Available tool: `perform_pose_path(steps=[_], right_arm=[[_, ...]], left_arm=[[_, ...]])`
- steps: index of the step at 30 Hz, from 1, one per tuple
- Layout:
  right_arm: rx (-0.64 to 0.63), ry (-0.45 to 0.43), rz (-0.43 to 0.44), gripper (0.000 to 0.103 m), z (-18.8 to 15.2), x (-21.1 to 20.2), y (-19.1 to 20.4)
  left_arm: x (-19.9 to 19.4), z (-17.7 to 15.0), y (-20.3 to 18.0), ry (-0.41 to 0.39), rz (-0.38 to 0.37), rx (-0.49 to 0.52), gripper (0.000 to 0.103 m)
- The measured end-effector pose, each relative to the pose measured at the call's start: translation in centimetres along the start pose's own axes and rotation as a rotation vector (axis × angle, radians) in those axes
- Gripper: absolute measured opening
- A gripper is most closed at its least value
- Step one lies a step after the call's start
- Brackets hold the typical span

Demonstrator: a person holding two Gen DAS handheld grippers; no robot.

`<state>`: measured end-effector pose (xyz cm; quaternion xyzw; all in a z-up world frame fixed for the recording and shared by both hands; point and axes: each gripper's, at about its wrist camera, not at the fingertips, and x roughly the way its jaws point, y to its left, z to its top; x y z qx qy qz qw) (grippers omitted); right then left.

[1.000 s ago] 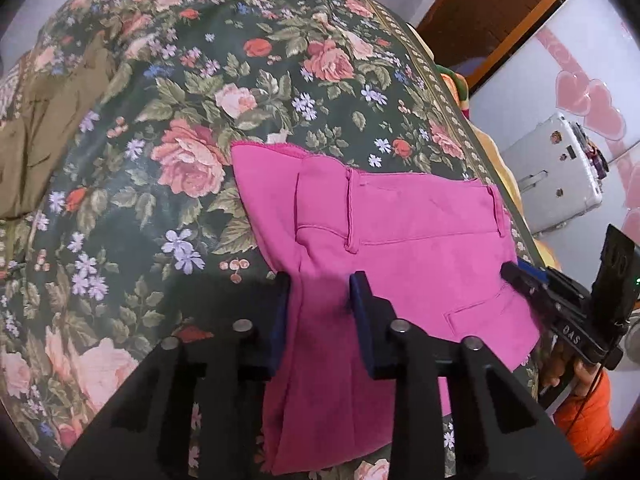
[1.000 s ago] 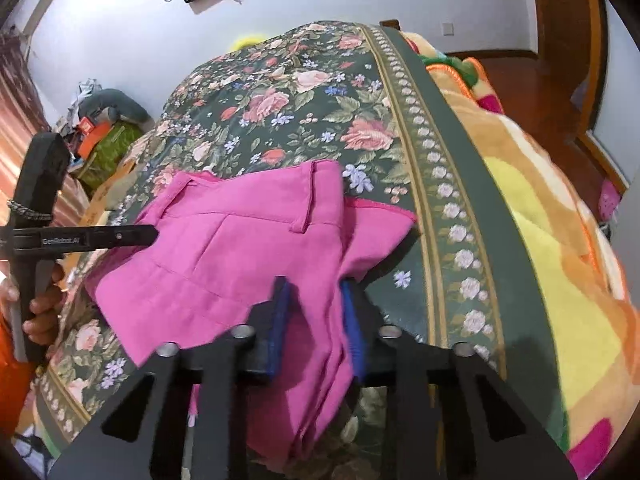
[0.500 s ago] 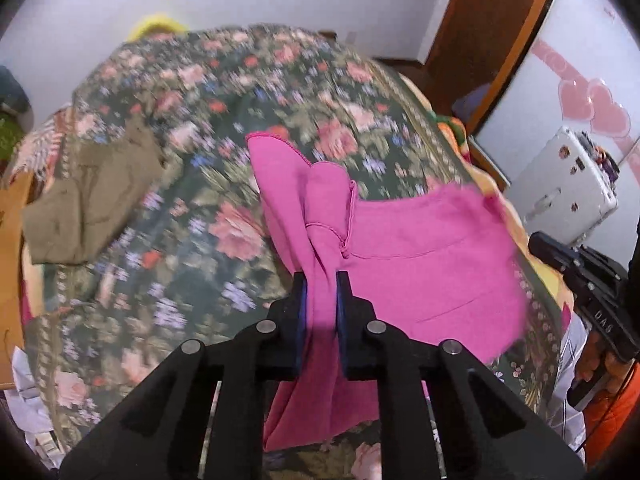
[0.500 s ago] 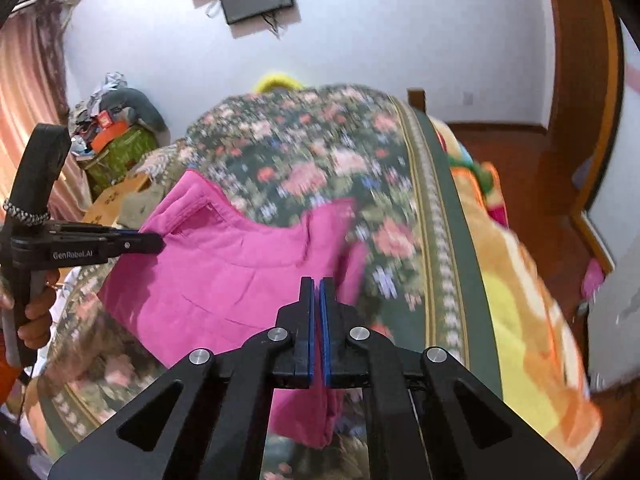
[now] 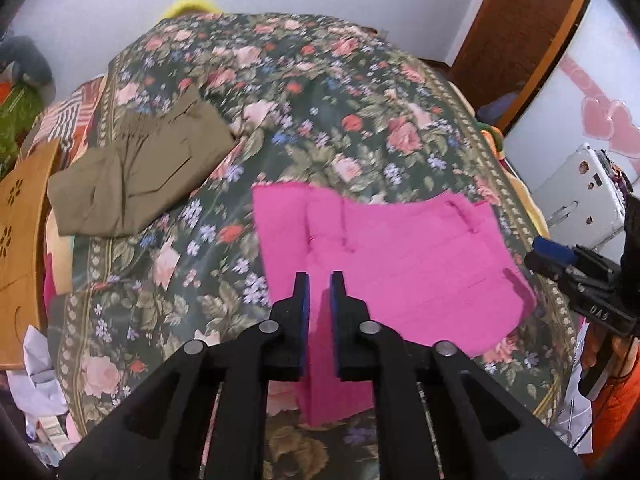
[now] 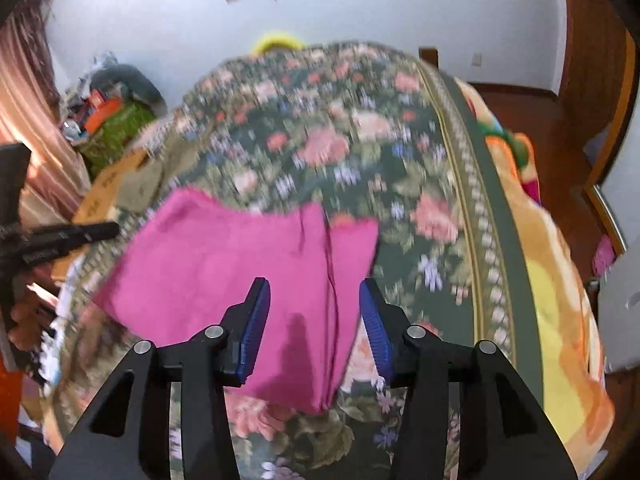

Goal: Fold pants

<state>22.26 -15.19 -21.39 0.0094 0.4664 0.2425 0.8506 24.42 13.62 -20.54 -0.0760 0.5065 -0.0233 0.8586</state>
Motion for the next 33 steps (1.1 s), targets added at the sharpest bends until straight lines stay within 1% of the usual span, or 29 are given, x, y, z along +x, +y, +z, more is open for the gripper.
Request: perform_pose_path(steps=[1,2,3,4,7,9,11,12,14,15,16,17,18,19,20,21,22,25,27,29,33], right_arm=[[0.003,0.018,-0.001,0.043,-0.3,0.5,-0.1],[0.009,0.039,0.000,0.044,-0.6,1.0,-0.3],[0.015,0.051,-0.002,0.044,-0.7,1.3,-0.4],[0.020,0.061,-0.003,0.044,-0.7,1.6,-0.6],[0.048,0.082,0.010,0.044,-1.0,2.4,-1.3],[0.079,0.093,0.046,0.044,-1.1,3.1,-1.8],[0.090,0.086,0.059,0.044,-1.1,3.3,-1.8],[0.087,0.080,0.063,0.044,-1.1,3.4,-1.7],[0.082,0.079,0.074,0.047,-0.9,3.6,-1.6],[0.079,0.081,0.079,0.044,-0.7,3.8,-1.5],[0.074,0.080,0.080,0.041,-0.6,3.9,-1.4],[0.065,0.079,0.085,0.037,-0.5,4.0,-1.3],[0.061,0.078,0.091,0.025,-0.4,4.2,-1.3],[0.063,0.078,0.106,0.020,-0.3,4.3,-1.3],[0.063,0.078,0.108,0.018,-0.3,4.3,-1.2],[0.056,0.070,0.099,0.013,-0.3,4.2,-1.1],[0.050,0.061,0.093,0.010,-0.3,4.1,-1.0],[0.026,0.011,0.081,0.008,-0.3,3.0,-0.3],[0.006,-0.012,0.074,0.008,0.0,2.3,0.3],[-0.021,-0.026,0.066,0.007,0.5,1.8,1.2],[-0.094,-0.070,0.055,0.007,1.8,0.4,3.7]], left_arm=[[0.1,-0.2,0.3,0.006,-0.012,-0.008,0.038],[0.4,-0.3,0.5,0.012,-0.026,-0.016,0.049],[0.6,-0.5,0.8,0.013,-0.053,-0.026,0.063],[0.8,-0.6,0.9,0.014,-0.068,-0.033,0.064],[2.3,-0.9,1.1,0.058,-0.092,-0.051,0.064],[3.3,-1.0,1.2,0.080,-0.094,-0.062,0.064],[4.2,-1.1,1.2,0.096,-0.114,-0.076,0.064],[4.7,-1.2,1.2,0.097,-0.127,-0.088,0.064],[5.0,-1.2,1.1,0.086,-0.135,-0.101,0.058],[5.3,-1.0,1.0,0.090,-0.144,-0.106,0.050],[5.5,-0.9,0.9,0.097,-0.154,-0.111,0.044],[5.6,-0.8,1.0,0.101,-0.161,-0.116,0.042],[5.7,-0.8,0.9,0.106,-0.175,-0.127,0.039],[5.8,-0.8,1.0,0.107,-0.177,-0.132,0.037],[5.7,-0.8,1.0,0.104,-0.179,-0.133,0.036],[5.6,-0.9,1.0,0.100,-0.185,-0.135,0.032],[5.4,-1.0,1.0,0.095,-0.187,-0.140,0.028],[4.7,-1.2,1.0,0.072,-0.180,-0.143,0.021],[4.0,-1.2,0.7,0.051,-0.159,-0.123,0.019],[3.2,-1.4,0.4,0.027,-0.117,-0.085,0.018],[1.3,-1.5,1.1,-0.025,-0.080,-0.067,0.017]])
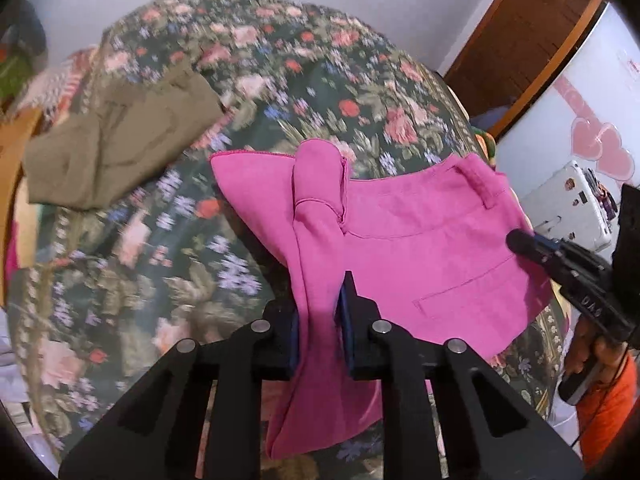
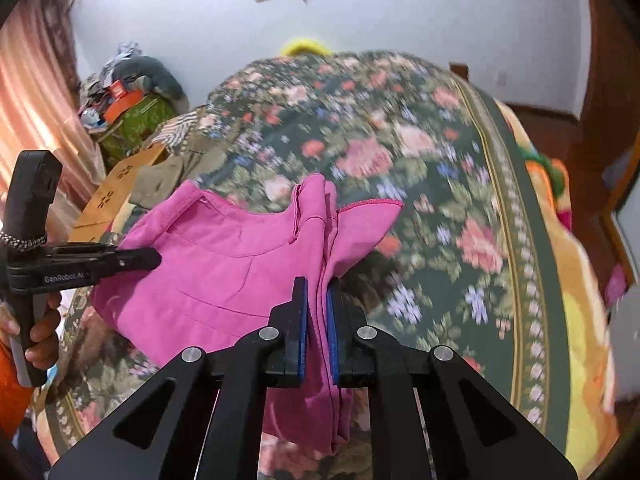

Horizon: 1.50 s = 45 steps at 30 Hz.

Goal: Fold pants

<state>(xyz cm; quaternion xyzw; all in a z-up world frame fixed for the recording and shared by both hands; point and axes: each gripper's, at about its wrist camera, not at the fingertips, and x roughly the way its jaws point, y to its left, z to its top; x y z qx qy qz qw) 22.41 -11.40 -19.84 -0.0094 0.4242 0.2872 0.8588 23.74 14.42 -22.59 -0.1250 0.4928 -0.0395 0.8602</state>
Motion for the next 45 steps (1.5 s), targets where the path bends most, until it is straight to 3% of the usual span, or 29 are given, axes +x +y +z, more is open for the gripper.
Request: perform_pose_path(steps=[12,18,23,27,33,38,42,45], right_arm=[[-0.134,-0.085,0.046,0.007,6.9,2.1,7.6],[-0.181,-0.124,0.097,0.007,10.7,4.6,11.5],[-0.211,-0.140,0.121,0.007,13.4,7.6,14.3],[-0.250,-0.128,0.120,0.007,15.4,11.3,16.4],[-0.271,-0.084,0.106,0.007,16.9,16.8,17.7],[-0.304,-0.034,0.052,0.007,16.5,21.3,18.1],[-0.304,0.063,0.027,0.007,15.4,25.2,17.3],[-0.304,0.101,0.032,0.008,14.7,26.1,16.4]], left_arm=[[-7.7,2.8,6.9,-0.189,0.104,-0.027,0.017],[-9.4,4.9,12.1,-0.235,0.133,-0.088,0.017],[-9.3,6.9,15.3,-0.272,0.211,-0.099,0.017],[-7.9,8.4,18.1,-0.291,0.270,-0.115,0.017],[-2.9,10.4,23.0,-0.243,0.295,-0.183,0.017],[2.3,11.3,25.6,-0.188,0.327,-0.197,0.017],[6.9,11.2,26.7,-0.117,0.361,-0.198,0.017],[9.0,10.5,27.2,-0.076,0.388,-0.192,0.021]])
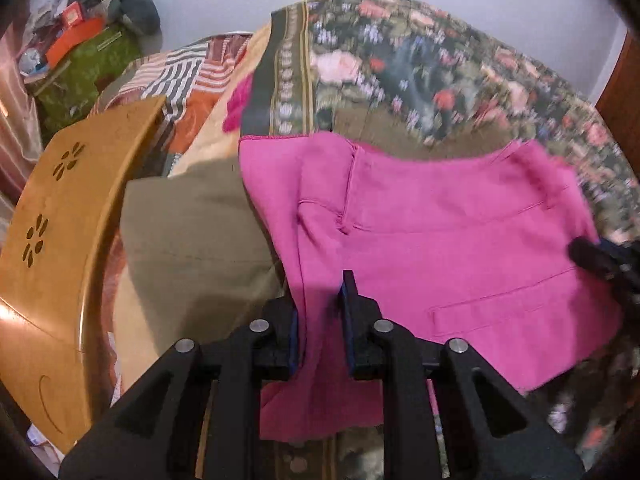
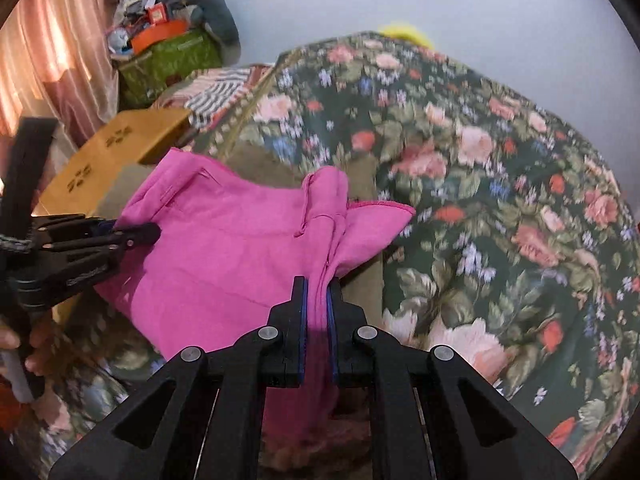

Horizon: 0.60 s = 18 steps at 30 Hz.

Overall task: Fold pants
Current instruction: 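Lower the trousers onto the bed and open both grippers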

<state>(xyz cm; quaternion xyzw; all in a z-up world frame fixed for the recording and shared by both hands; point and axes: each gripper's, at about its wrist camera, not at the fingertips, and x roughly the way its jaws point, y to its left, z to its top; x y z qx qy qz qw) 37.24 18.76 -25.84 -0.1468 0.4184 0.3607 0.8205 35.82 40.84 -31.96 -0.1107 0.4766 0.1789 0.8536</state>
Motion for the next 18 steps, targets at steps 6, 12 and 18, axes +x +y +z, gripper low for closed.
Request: perform_pose_path(steps=[6,12,18], right_arm=[[-0.025,0.025,-0.021,0.009,-0.6,-1.2,-0.5],[-0.025,0.039,-0.077,0.030,-1.2,-3.1,-1.3],[-0.006,-0.043,-0.058,0.040,-1.2,-9.1,-0.7]], left_arm=[[-1.2,-0.4,2.1,0.016,-0.027,-0.039,0.031],[-3.1,-1.6,3.8,0.055,0.039,-0.021,0.035],[-8.9,-2.3,3.4,0.002,0.025,-0.019,0.035]])
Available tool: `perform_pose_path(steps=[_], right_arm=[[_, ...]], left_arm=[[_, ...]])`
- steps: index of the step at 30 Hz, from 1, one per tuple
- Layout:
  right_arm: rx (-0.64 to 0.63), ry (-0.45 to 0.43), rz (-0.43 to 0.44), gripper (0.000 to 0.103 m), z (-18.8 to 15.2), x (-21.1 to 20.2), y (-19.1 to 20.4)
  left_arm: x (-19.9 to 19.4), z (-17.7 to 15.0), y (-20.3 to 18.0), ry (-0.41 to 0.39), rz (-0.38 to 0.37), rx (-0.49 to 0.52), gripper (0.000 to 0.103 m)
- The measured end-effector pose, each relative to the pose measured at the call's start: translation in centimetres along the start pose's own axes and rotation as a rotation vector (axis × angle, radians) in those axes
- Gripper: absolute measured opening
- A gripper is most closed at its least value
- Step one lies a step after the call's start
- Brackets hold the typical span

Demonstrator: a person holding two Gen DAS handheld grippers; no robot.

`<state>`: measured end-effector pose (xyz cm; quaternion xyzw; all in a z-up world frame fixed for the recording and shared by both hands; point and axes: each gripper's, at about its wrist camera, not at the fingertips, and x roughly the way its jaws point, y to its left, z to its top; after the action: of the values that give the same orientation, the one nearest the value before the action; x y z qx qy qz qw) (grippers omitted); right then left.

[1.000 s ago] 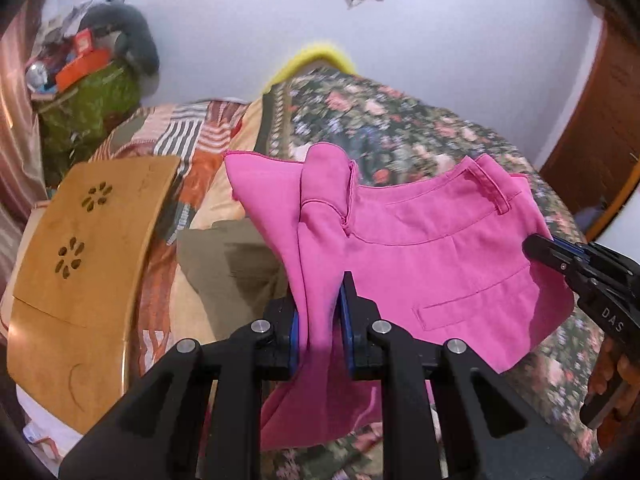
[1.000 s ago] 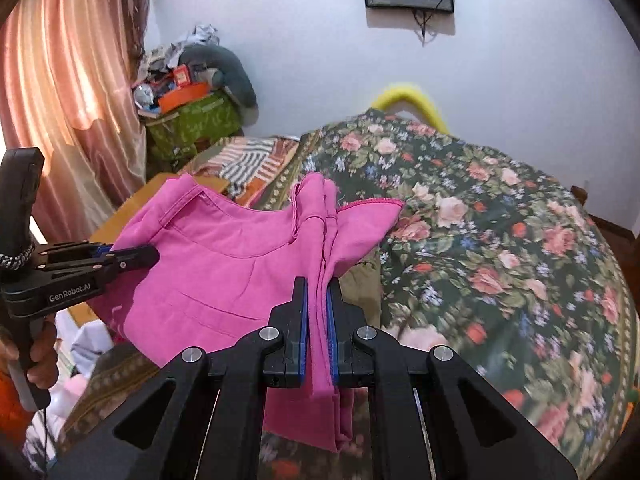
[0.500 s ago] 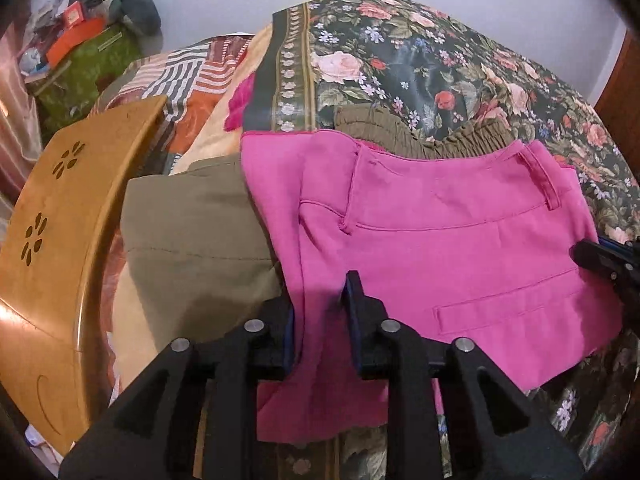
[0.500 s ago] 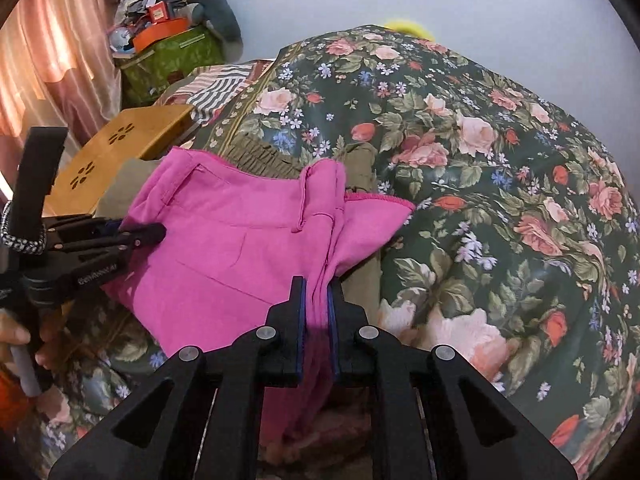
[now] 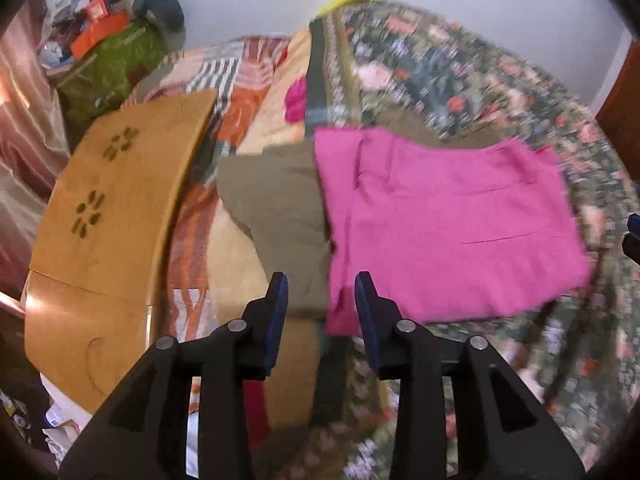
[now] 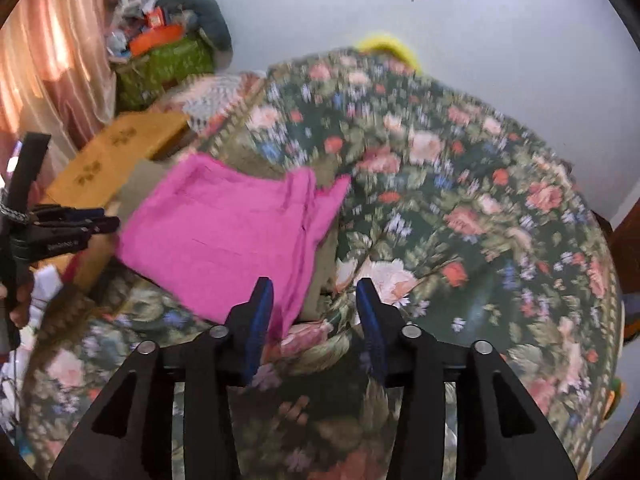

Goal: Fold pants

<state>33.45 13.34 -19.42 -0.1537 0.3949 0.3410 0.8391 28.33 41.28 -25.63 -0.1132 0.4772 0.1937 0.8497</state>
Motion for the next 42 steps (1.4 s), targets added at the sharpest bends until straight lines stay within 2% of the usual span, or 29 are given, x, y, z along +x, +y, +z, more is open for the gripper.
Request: perform_pose_path(steps=[4,9,15,20,24,29,32,34,36,38,39,40,42], right_arm=[[-0.004,-0.105,0.005,0.040,0.6,-5.4,1.1],[0.027,-0.269,0.050,0.040,1.0,-13.7,2.6],[0.008,-0.456,0.065,0.040,-0.2,-23.5,5.2],[-0.034,-0.591,0.074,0.040,-2.4,-29.9,7.6],[-0.029,-0.677,0.139,0.040,-4.6,-34.1,9.2],[-0.053,-0.753,0.125,0.040,-7.2,-36.9,11.6],[-0.068,-0.755,0.126,0.040,-8.1,-37.2,12.2],[-0.066,-0.762,0.115,0.040,-8.9,-37.3,12.5],[-0.060,-0.774,0.095,0.041,-9.6,-37.4,12.8],[-0.051,-0.777,0.096,0.054,-10.2,-37.8,12.8],[-0.042,-0.781,0.099,0.061,-10.3,-37.9,12.8],[-0.037,-0.785,0.108,0.063,-10.4,-38.0,12.7],[-0.026,-0.780,0.111,0.065,-10.3,-37.9,12.6]], left_arm=[[-6.9,-0.3,-1.8,-0.088,-0.071,0.026,0.035],[-17.8,-1.9,-4.7,-0.266,-0.095,0.098,0.035],[-29.8,-5.1,-6.5,-0.468,-0.160,0.118,0.035],[-37.5,-8.7,-7.8,-0.629,-0.150,0.139,0.035],[-41.6,-11.5,-8.4,-0.719,-0.158,0.118,0.036],[-44.9,-14.9,-8.5,-0.788,-0.159,0.097,0.040],[-46.1,-17.1,-8.8,-0.831,-0.143,0.096,0.049],[-46.6,-18.4,-9.0,-0.857,-0.137,0.097,0.059],[-46.9,-19.3,-9.2,-0.873,-0.124,0.095,0.064],[-47.1,-20.0,-9.3,-0.880,-0.131,0.095,0.073],[-47.2,-20.2,-9.4,-0.884,-0.135,0.094,0.081],[-47.4,-20.5,-9.4,-0.889,-0.133,0.094,0.090],[-47.7,-21.1,-9.4,-0.911,-0.123,0.090,0.103]])
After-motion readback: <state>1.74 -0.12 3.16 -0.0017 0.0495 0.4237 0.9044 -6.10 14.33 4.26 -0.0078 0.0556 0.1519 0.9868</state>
